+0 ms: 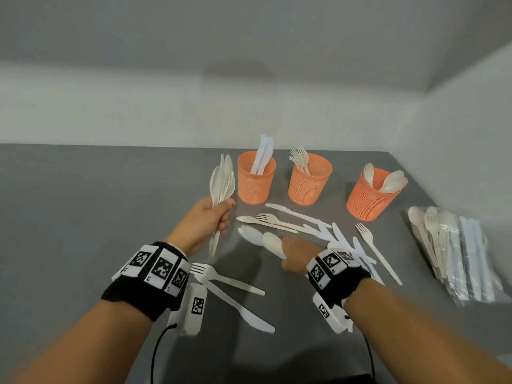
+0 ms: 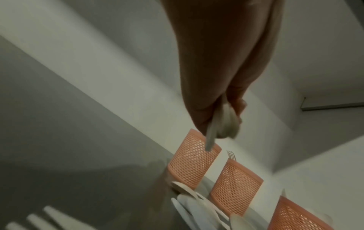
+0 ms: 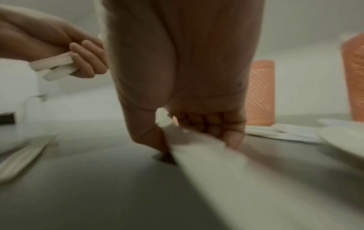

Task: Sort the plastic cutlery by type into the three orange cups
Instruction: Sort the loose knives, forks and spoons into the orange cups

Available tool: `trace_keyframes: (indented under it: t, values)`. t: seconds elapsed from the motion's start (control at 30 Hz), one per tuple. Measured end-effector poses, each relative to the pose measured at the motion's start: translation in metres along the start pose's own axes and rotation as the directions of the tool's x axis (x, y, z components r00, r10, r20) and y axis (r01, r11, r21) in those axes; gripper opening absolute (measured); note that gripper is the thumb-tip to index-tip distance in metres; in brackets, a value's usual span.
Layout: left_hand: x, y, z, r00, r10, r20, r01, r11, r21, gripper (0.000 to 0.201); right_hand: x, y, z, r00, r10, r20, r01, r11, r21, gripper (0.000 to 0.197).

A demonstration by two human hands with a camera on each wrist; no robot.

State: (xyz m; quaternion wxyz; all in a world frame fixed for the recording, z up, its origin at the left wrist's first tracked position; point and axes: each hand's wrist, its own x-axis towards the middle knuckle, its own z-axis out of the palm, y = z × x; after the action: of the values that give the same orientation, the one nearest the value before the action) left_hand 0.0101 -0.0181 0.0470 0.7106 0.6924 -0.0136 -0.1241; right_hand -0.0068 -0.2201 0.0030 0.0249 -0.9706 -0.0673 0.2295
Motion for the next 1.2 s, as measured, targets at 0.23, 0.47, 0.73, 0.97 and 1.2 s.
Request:
trace_keyframes:
  t: [0.23, 0.47, 0.73, 0.97, 1.2]
  values:
    - [-0.016, -0.013, -0.002, 0.993, -0.008, -0.115, 0.004, 1.000, -0.031, 0.024, 0.003, -0.005, 0.002, 0.999, 0.035, 0.009, -0.035, 0.997, 0.070, 0.033]
    - [-0.024, -0.010, 0.014, 0.993, 0.047, -0.108, -0.046, 0.999, 0.004, 0.021, -0.006, -0.040, -0.030, 0.954, -0.027, -0.299, 0.242, 0.662, 0.710, 0.021]
    - [-0.018, -0.002, 0.028, 0.993, -0.064, -0.097, 0.034, 0.958, -0.284, 0.009, -0.024, -0.075, -0.042, 0.834, -0.340, -0.433, 0.551, 0.483, 0.681, 0.044]
    - [-0.011, -0.008, 0.011, 0.949, -0.138, -0.284, 0.045, 0.950, -0.310, 0.017, -0.023, -0.065, -0.017, 0.948, -0.241, -0.209, 0.307, 0.869, 0.388, 0.069]
    - [-0.007, -0.005, -0.010, 0.973, -0.117, -0.198, 0.077, 0.977, -0.198, 0.030, -0.033, -0.076, 0.027, 0.960, -0.277, -0.030, 0.277, 0.961, -0.003, 0.046]
